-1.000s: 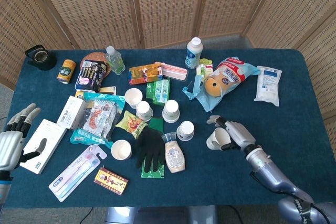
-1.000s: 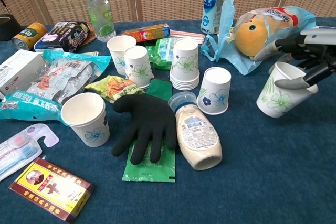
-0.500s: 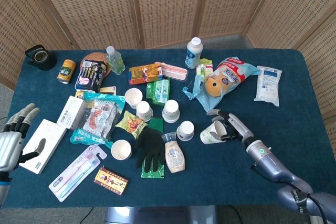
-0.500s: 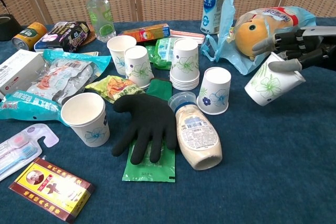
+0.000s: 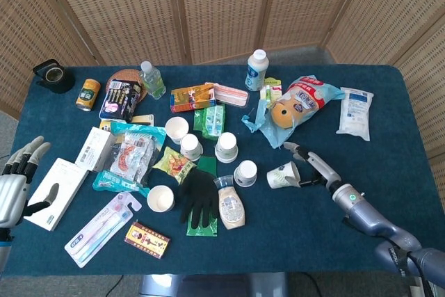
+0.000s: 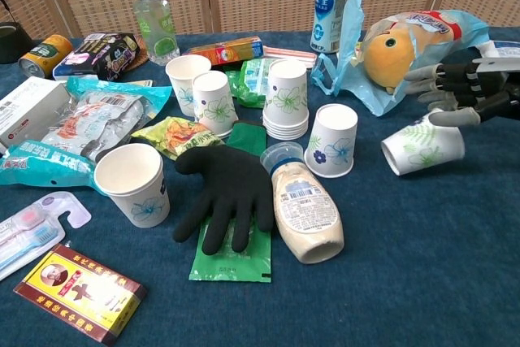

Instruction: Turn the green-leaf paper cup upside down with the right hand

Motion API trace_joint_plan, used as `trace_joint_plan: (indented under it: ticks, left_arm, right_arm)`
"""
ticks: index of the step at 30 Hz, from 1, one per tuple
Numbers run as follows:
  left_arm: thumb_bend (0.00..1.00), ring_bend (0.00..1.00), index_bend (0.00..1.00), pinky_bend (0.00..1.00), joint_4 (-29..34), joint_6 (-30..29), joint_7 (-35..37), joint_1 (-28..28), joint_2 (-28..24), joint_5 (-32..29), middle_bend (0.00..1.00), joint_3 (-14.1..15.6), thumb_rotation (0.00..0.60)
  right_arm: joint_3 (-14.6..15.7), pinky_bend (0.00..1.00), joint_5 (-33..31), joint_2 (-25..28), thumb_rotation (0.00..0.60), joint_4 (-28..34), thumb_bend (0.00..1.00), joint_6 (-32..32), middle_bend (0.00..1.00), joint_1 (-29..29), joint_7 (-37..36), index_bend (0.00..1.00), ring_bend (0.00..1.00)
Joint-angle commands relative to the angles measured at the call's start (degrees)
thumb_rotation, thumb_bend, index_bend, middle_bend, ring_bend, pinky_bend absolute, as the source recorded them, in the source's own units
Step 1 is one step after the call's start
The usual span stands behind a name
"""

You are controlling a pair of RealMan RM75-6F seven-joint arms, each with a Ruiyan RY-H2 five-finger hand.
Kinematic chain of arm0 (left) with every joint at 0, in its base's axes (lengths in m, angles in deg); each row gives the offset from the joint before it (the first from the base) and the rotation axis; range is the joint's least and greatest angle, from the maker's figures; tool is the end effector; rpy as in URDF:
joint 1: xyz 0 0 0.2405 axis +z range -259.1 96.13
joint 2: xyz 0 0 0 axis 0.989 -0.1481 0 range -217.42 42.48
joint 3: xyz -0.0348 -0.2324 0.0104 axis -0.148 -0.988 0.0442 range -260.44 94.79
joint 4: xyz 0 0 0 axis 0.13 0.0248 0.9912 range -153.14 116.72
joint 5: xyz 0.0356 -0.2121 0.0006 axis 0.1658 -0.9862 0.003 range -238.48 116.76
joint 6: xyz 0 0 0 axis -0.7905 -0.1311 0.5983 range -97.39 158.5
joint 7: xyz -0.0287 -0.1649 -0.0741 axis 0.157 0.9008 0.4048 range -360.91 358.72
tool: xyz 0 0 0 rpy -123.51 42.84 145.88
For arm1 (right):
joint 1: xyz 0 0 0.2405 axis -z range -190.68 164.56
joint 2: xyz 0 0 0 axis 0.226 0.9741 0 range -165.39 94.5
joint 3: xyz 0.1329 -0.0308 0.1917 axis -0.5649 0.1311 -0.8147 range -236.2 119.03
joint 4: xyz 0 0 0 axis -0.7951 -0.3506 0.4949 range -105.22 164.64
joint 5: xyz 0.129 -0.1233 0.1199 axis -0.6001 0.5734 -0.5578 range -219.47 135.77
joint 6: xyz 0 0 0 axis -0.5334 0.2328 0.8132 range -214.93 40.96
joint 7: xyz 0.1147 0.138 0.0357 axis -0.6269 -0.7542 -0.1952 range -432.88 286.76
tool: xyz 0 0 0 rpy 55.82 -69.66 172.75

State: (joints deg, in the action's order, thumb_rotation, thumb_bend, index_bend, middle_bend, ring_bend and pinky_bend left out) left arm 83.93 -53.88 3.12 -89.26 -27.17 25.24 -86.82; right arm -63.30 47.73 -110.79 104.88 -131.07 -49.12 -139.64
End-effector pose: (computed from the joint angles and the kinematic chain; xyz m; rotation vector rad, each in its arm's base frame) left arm -0.2506 0.2334 0.1503 -1.3670 -1.0031 -1.0915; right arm -0.2294 -0.3579 0.0101 1.4501 -2.0174 1.1943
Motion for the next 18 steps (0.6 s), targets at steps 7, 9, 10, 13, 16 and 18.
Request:
trace_joint_plan:
  ticks: [7,9,10,13,16,18]
  left_arm:
    - [0.46,0.03,0.04,0.1,0.1,0.1,-0.2,-0.2,0.3,0.3,0.05,0.0,0.6]
    - [0.46,0.03,0.04,0.1,0.1,0.3,-0.3,-0.3,0.4,0.4,0.05,0.0,0.6]
    - [0.46,0.03,0.04,0.1,0.1,0.4,-0.4,-0.4,0.4,0.3,0.05,0.1,0.6]
    - [0.46,0.03,0.04,0.1,0.0,0.6,-0.3,-0.5,0.5,0.2,0.05,0.0,0.6]
    - [0.46,0.03,0.04,0.1,-0.2,0.9,-0.3,-0.7,0.7,0.1,0.05,0.0,0.6]
    - [0.46,0.03,0.04,0.1,-0.3,1.1,-0.3,-0.9,0.8,0.0,0.05,0.0,0.6]
  right_arm:
    - [1.6,0.0,0.7,5.0,0.6,2.8,0.37,-4.7,0.0,0.7,11.1,0.0,0.0]
    - [1.7,0.0,0.4,6.0,0.6,4.5,0.37,-5.6,0.0,1.2,16.0,0.0,0.0]
    - [1.8,0.0,0.0,6.6,0.6,5.9,0.37,-6.2,0.0,1.5,19.5,0.0,0.0]
    - [2.0,0.0,-1.3,8.2,0.6,9.6,0.37,-7.0,0.0,2.4,30.0,0.0,0.0]
    - [2.0,0.0,-3.7,8.5,0.6,13.2,0.37,-7.8,0.0,3.3,42.7,0.0,0.0]
    - [2.1,0.0,-5.5,8.2,0.6,14.9,0.37,-8.0,0.0,3.7,50.0,0.0,0.0]
